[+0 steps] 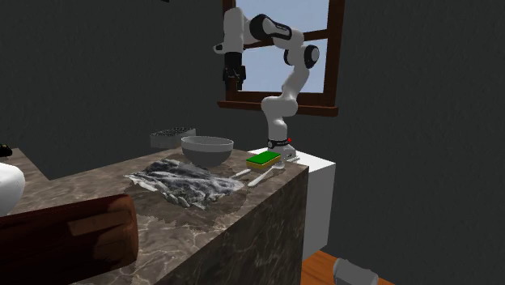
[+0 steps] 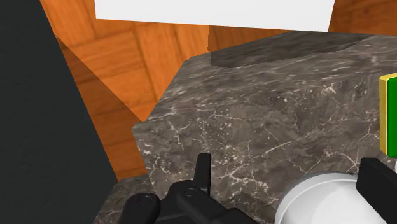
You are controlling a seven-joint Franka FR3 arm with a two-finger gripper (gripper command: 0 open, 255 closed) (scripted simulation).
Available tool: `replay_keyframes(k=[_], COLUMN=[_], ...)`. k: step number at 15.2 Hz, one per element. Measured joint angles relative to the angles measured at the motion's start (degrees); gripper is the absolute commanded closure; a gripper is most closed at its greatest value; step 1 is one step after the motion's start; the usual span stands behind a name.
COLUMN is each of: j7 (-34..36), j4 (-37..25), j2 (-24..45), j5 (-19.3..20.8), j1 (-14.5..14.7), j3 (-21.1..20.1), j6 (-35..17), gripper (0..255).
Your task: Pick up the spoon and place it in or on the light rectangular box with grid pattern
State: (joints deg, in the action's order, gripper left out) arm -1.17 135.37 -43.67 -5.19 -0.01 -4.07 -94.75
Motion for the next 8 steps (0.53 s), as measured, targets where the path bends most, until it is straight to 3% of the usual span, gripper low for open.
replay_keyframes(k=[4, 8], j7=[1.69, 5.78], j4=[1.87, 4.35], j2=[0.72, 3.08], j5=[-1.43, -4.46], j1=[0.79, 2.57], j3=[-1.87, -6.39], j6=[-3.3, -9.69], gripper=[0, 0])
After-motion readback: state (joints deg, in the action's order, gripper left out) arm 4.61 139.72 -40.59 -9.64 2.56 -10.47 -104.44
